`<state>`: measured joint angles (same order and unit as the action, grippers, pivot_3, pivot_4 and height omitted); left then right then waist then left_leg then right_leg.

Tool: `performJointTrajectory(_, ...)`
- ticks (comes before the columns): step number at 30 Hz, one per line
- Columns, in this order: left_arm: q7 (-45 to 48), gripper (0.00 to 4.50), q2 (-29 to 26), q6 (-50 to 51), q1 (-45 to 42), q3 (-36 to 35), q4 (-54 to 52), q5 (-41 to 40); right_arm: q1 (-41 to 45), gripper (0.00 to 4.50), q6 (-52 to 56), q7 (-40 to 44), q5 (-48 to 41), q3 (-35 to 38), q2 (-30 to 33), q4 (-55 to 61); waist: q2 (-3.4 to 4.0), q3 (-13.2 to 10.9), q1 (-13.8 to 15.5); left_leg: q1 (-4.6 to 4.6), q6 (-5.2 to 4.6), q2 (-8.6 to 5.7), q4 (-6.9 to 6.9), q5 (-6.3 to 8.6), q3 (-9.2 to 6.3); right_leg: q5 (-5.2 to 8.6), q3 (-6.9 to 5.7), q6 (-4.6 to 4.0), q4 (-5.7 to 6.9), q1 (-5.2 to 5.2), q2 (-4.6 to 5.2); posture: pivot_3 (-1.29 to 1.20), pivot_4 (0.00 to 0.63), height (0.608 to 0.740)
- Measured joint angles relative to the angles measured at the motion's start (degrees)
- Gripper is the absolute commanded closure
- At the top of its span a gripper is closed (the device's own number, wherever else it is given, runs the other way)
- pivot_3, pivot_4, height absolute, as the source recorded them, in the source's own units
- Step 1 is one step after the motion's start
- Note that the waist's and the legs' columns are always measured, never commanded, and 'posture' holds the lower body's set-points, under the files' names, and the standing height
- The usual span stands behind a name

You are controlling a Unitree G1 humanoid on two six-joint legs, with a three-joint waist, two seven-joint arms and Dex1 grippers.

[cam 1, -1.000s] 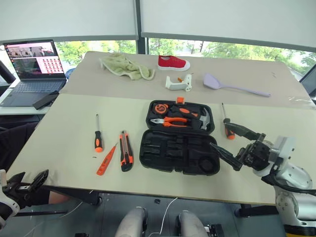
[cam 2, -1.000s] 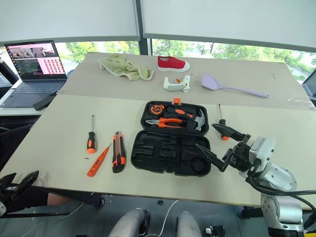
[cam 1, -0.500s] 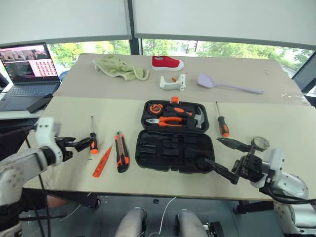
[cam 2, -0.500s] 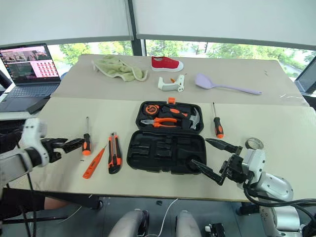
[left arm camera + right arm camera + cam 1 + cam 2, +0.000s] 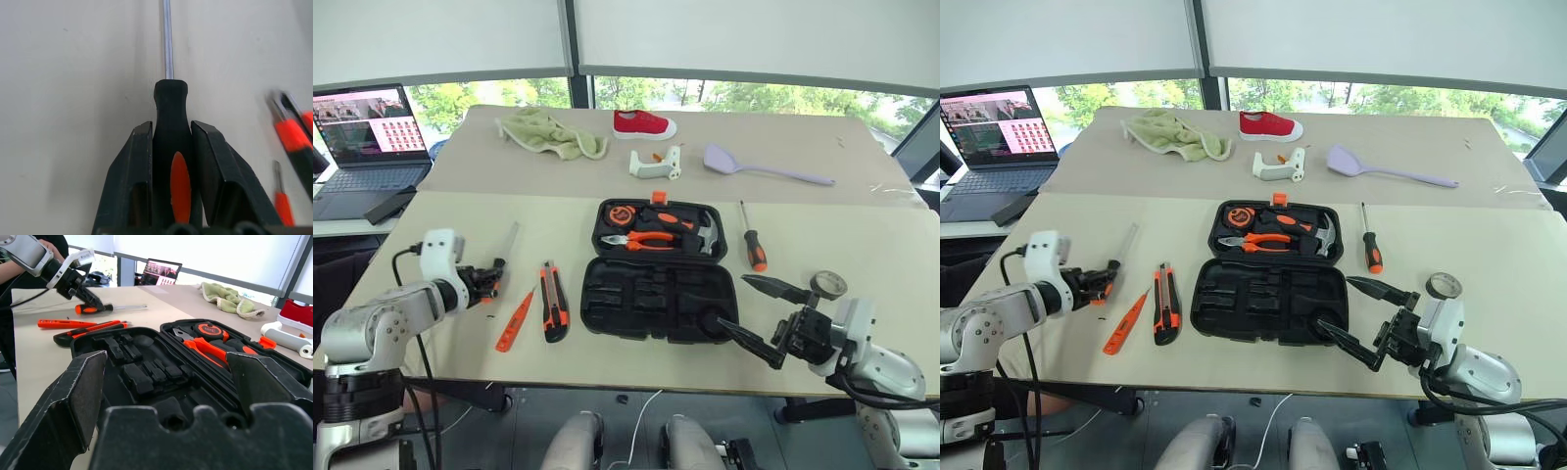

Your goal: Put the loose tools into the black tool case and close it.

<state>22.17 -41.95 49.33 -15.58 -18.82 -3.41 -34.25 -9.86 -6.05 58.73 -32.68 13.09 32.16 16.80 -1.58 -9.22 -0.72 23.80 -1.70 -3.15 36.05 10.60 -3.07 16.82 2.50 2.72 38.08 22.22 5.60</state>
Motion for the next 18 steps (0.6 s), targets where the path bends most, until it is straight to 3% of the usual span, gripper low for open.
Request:
performJointTrajectory(4,14.3,3.76,-4.1,-17.5,-3.3,2.6,0.0,5.0,-0.6,0.0,-0.1,0.3,-0.1,2.0,0.2,-0.6,0.03,0.0,1.1,0.0,0.28,-0.05,0.0,0.17,0.02,-0.01,-0.05,0.0,-0.12,-0.07,0.22,0.0,0.15,0.74)
performJointTrajectory(8,30.5,3.76,-4.5,-30.4,-11.0,16.8,0.2,11.1,-0.8,0.0,0.0,2.5,-0.1,2.9,1.9,-3.0,0.03,0.0,2.0,0.02,0.24,-0.17,0.04,0.17,0.1,-0.05,-0.14,0.08,-0.32,-0.14,0.34,0.0,0.15,0.74)
performJointTrajectory(13,41.9,3.76,-0.6,-36.6,-18.7,31.4,2.2,18.3,-0.7,0.0,-0.1,4.1,-0.1,4.6,3.4,-6.7,0.03,0.0,1.0,0.08,-0.23,-0.06,0.04,-0.02,0.23,-0.06,0.01,0.11,-0.18,-0.13,0.0,0.0,0.15,0.74)
performJointTrajectory(18,43.5,3.76,6.6,-42.3,-26.0,41.0,10.7,28.0,-2.2,0.0,-0.2,4.7,0.0,4.6,3.3,-6.7,0.02,0.0,0.6,0.14,-0.24,0.02,0.18,-0.02,0.23,-0.05,0.02,0.12,-0.08,-0.11,-0.21,0.0,0.15,0.74)
